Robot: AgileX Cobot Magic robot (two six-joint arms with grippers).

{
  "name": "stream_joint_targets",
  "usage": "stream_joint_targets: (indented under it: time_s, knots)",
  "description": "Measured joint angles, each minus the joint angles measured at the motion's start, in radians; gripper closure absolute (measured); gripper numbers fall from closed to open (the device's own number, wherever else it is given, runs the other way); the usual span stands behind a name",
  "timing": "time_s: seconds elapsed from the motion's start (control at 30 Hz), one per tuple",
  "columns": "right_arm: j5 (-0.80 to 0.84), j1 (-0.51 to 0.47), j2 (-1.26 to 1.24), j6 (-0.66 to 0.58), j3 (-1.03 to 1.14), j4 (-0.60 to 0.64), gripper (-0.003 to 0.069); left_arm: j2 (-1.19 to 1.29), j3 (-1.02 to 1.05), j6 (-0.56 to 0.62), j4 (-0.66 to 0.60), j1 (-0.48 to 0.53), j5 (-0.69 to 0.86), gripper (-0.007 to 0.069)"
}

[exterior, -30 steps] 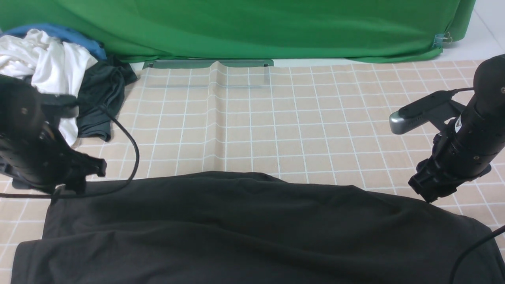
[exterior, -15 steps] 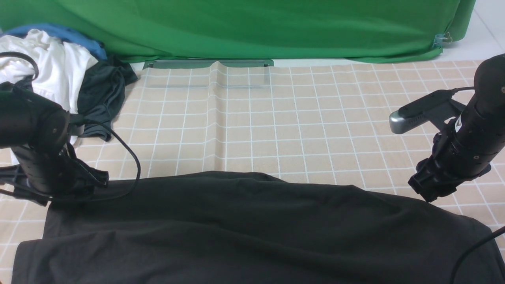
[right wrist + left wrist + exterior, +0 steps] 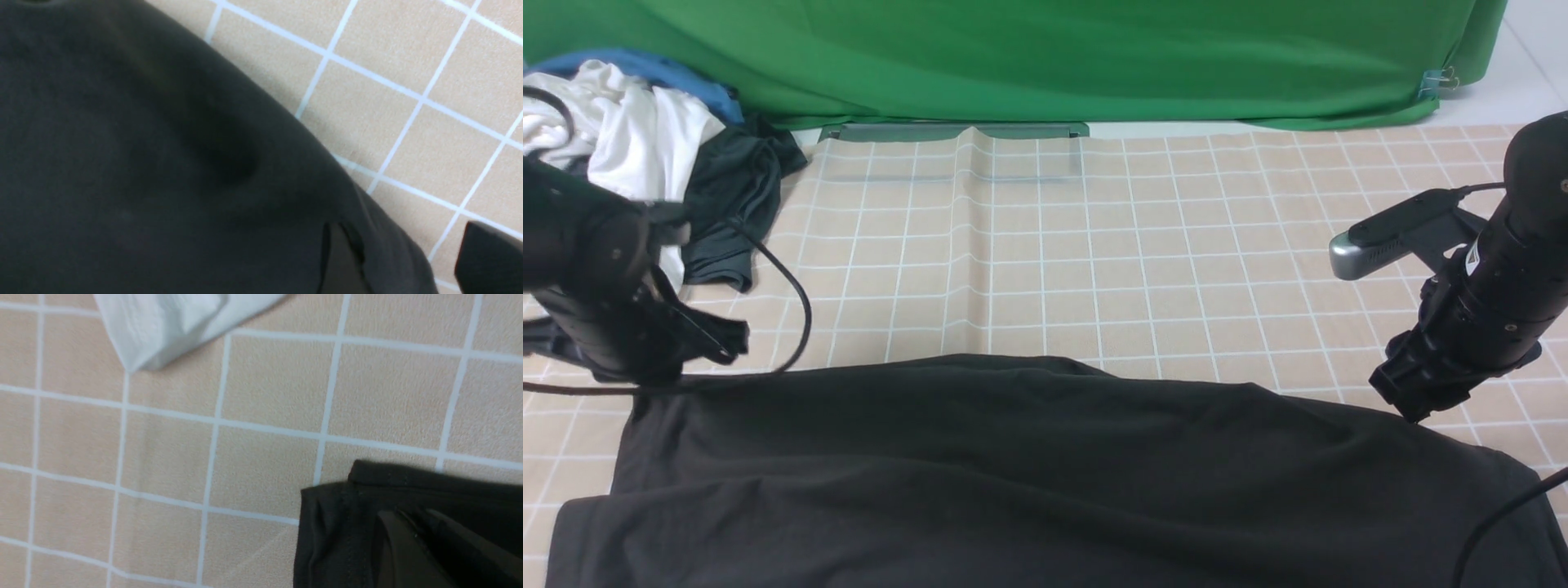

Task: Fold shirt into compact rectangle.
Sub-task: 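Pull the folded dark garment lengthwise by its ends to straighten it flat on the table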

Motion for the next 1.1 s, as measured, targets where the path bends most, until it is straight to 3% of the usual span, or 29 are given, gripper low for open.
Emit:
stream_joint_targets:
  time_s: [0.17,0.3,0.37,0.43,0.63,0.8,0.83,0.93,1.1]
  knots:
    - [0.0,0.0,0.0,0.0,0.0,0.001,0.0246,-0.021,-0.004,0.009,-0.035,0.03,0.011,0.0606]
    - [0.007,0.0,0.0,0.0,0.0,0.001,0.0246,-0.011,-0.032,0.282,-0.424,0.216,0.082,0.0606]
    - [0.007,0.0,0.0,0.0,0.0,0.001,0.0246,-0.011,-0.034,0.338,-0.499,0.261,0.082,0.0606]
    - [0.007,0.0,0.0,0.0,0.0,0.002,0.0246,-0.011,-0.04,0.502,-0.601,0.331,0.081,0.0606]
    - [-0.019,0.0,0.0,0.004,0.0,0.004,0.0246,-0.011,-0.041,0.575,-0.595,0.327,0.068,0.0587]
    - [-0.033,0.0,0.0,0.008,0.0,0.004,0.0246,0.006,-0.041,0.581,-0.528,0.277,0.005,0.0466]
    - [-0.038,0.0,0.0,0.008,0.0,0.005,0.0246,0.027,-0.041,0.581,-0.502,0.255,-0.001,0.0395]
    - [-0.042,0.0,0.0,0.008,0.0,0.005,0.0246,0.071,-0.041,0.581,-0.485,0.227,-0.02,0.0288]
    - [-0.043,0.0,0.0,0.008,0.0,0.005,0.0246,0.125,-0.041,0.572,-0.479,0.223,-0.054,0.023]
